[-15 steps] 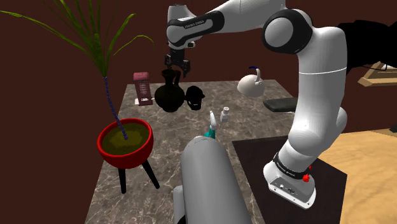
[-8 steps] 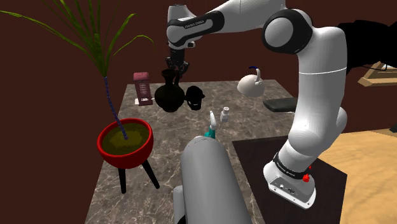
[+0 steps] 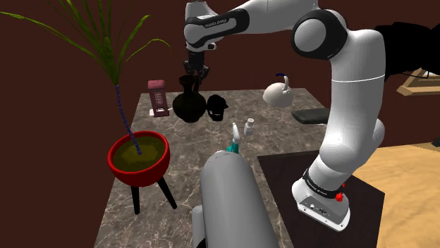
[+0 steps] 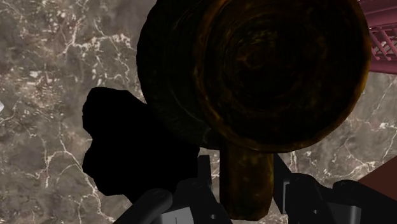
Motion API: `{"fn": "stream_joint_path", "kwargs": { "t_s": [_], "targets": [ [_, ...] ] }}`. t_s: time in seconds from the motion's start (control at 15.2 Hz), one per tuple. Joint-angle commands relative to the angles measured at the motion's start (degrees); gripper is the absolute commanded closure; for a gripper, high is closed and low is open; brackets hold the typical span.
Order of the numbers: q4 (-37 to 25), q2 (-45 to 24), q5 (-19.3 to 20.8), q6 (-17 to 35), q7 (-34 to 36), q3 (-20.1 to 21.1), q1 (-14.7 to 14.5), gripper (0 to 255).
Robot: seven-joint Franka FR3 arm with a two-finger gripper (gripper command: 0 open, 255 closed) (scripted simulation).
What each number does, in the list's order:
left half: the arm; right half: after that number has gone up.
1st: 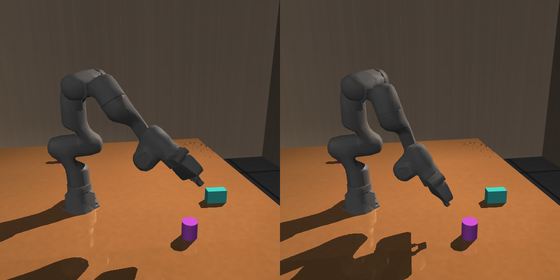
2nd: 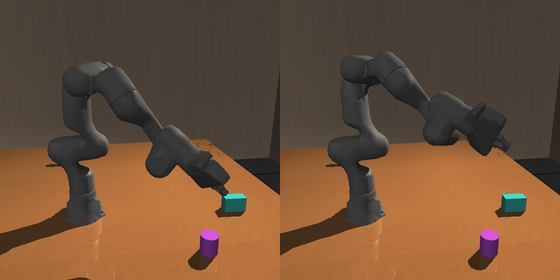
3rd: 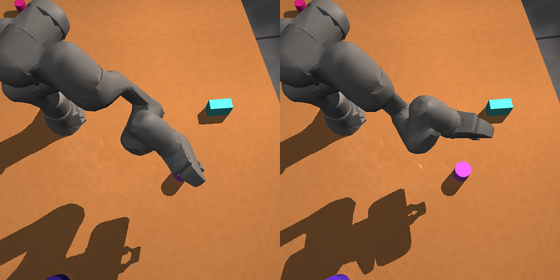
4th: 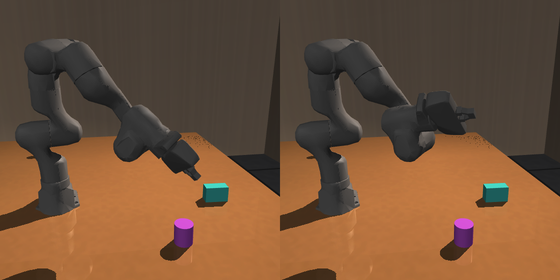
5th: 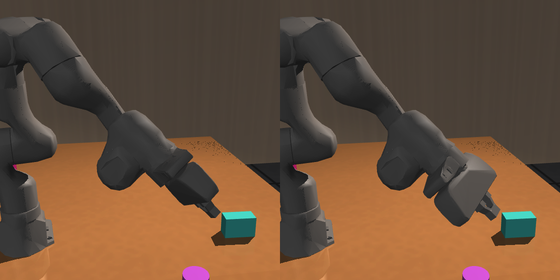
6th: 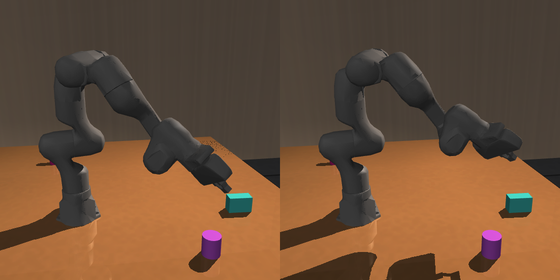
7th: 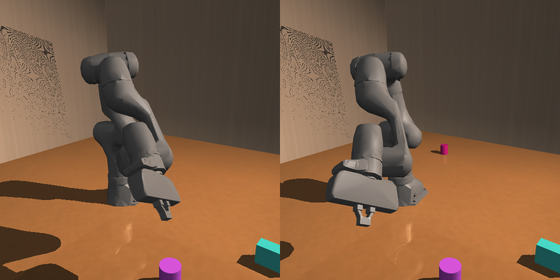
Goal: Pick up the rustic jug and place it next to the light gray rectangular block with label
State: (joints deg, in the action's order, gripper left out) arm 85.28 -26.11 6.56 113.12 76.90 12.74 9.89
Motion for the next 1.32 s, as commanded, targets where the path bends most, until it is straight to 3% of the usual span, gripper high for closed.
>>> {"fn": "stream_joint_path", "kwargs": {
  "t_s": [0.0, 1.25],
  "targets": [
    [-1.2, 0.5, -0.1, -1.5, -0.2, 0.0, 0.0, 255],
    [-16.0, 0.4, -0.3, -16.1, -0.7, 0.3, -0.8, 255]
  ]
}}
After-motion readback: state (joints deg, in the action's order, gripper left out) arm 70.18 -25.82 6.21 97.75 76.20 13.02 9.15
